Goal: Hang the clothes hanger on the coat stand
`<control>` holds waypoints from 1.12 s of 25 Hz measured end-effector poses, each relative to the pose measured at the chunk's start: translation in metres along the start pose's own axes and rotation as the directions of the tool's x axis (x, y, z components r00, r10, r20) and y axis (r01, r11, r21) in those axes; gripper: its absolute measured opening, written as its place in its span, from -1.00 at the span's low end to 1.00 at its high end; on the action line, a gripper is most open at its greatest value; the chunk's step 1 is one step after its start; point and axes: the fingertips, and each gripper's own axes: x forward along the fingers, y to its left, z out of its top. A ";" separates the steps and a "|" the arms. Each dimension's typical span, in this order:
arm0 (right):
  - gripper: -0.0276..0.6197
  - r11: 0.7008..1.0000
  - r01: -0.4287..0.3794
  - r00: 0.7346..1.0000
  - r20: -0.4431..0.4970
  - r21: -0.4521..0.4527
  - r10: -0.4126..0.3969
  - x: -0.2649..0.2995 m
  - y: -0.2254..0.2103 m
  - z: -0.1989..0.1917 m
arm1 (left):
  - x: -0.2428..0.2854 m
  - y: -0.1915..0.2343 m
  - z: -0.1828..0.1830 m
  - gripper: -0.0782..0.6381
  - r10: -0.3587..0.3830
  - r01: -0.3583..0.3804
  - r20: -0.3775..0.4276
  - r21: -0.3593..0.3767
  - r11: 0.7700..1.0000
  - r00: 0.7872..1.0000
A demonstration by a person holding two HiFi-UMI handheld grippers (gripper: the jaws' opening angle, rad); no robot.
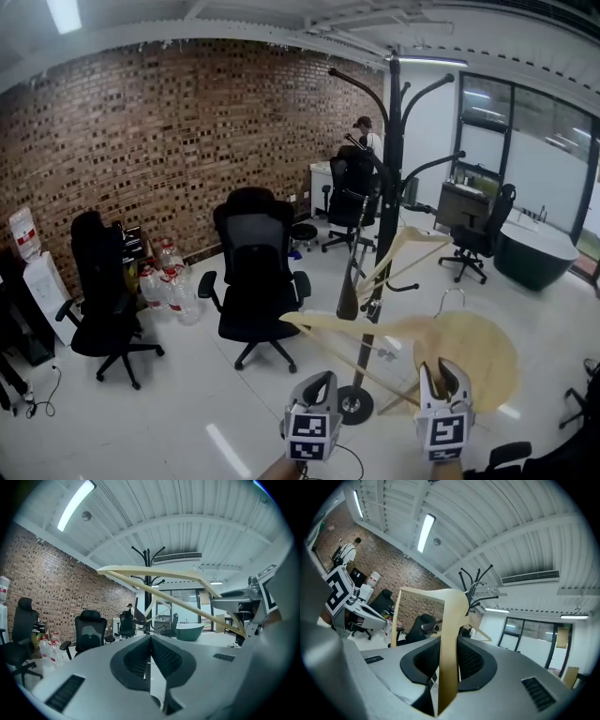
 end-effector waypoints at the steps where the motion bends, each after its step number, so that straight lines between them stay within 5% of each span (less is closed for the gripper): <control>1: -0.68 1.000 -0.011 1.000 0.012 -0.007 0.011 0.008 0.006 0.008 | 0.001 0.007 0.003 -0.73 0.002 -0.002 0.008 -0.003 1.000 1.000; 6: -0.68 0.997 -0.060 0.996 0.066 -0.044 0.063 0.057 0.017 0.044 | 0.021 0.038 0.018 -0.73 0.020 -0.020 0.017 0.008 1.000 1.000; 14: -0.68 0.990 -0.128 0.981 0.138 -0.051 0.134 0.167 0.016 0.022 | 0.102 0.088 0.020 -0.73 0.104 -0.107 0.057 0.038 0.994 0.993; 19: -0.68 0.989 -0.116 0.980 0.154 -0.094 0.130 0.221 0.016 0.044 | 0.140 0.110 0.039 -0.73 0.056 -0.059 0.068 0.050 0.997 0.996; 28: -0.68 0.982 0.039 0.992 0.127 -0.183 -0.015 0.345 0.083 0.164 | 0.183 0.285 0.099 -0.73 -0.075 0.070 0.095 0.058 0.996 0.993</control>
